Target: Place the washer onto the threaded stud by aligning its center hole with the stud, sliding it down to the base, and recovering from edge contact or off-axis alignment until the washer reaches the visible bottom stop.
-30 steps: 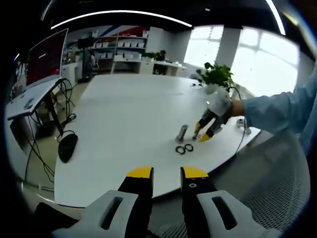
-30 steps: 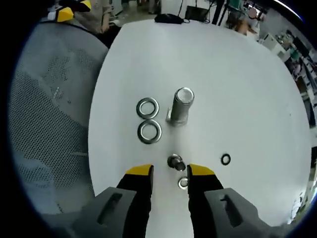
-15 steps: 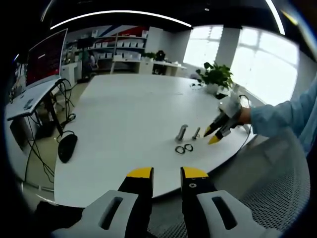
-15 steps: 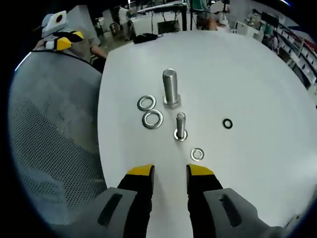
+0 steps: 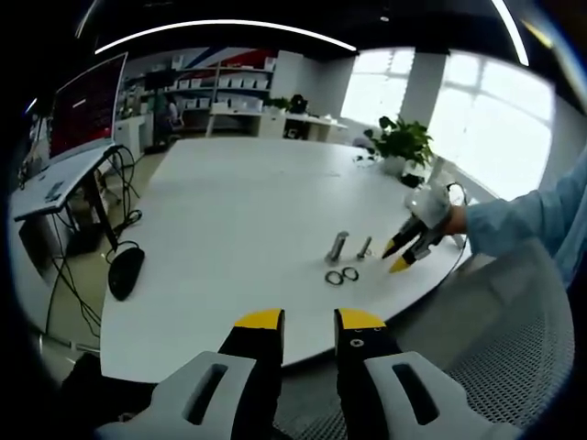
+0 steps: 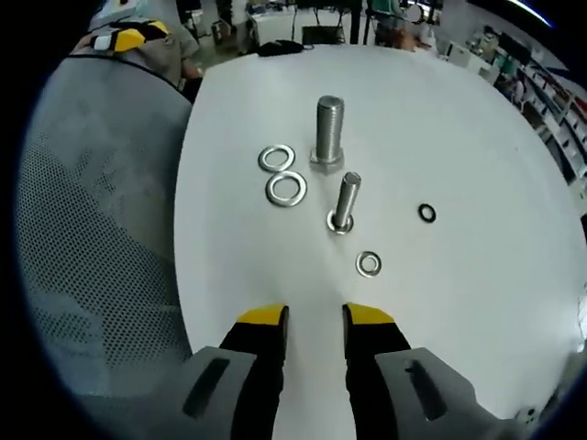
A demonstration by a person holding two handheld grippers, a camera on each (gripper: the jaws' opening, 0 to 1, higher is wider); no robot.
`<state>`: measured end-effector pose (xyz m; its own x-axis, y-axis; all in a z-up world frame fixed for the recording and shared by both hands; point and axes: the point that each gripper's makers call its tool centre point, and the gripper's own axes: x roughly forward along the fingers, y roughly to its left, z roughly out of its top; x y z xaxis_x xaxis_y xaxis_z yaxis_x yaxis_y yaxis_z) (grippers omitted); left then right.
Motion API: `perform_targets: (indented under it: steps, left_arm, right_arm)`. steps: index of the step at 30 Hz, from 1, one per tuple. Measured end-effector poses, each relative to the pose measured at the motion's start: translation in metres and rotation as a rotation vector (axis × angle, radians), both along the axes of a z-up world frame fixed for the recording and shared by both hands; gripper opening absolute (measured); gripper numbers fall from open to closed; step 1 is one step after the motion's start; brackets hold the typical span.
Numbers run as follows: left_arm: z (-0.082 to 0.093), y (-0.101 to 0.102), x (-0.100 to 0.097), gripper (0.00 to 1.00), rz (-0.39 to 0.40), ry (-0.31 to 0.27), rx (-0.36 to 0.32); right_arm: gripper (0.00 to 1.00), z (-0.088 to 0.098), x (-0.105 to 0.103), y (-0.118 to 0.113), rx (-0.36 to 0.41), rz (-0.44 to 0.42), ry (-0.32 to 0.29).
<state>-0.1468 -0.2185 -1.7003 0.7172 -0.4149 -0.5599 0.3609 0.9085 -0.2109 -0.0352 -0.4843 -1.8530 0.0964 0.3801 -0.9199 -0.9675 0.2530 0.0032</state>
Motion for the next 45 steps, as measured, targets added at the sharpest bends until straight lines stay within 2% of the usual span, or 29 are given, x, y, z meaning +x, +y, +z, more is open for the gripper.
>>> perform_targets:
  steps: [3,17,20,24,45]
  left_arm:
    - [0.0002,0.0001,0.0004,0.19,0.003,0.0,0.0]
    - [0.0005,0.0014,0.0007,0.19,0.01,-0.003,-0.001]
    - [0.0005,0.0014,0.0009,0.19,0.01,-0.003,0.0]
    - [0.0002,0.0012,0.0,0.19,0.01,-0.002,0.002]
    - [-0.0019,0.0014,-0.001,0.19,0.001,0.006,0.014]
  right_arm:
    - [0.26,-0.0011,0.0005,0.0004,-0.046,0.033,0.008]
    - [0.26,-0.0015,0.0003,0.0067,-0.148,0.048,0.017]
    - [0.26,-0.0022,0.0014,0.0069,-0.154,0.04,0.02]
    - [0.26,-0.0019,-0.0005,0.0076,-0.161,0.082,0.011]
    - [0.24,-0.0025,-0.0028,0.0086,-0.196,0.1,0.003]
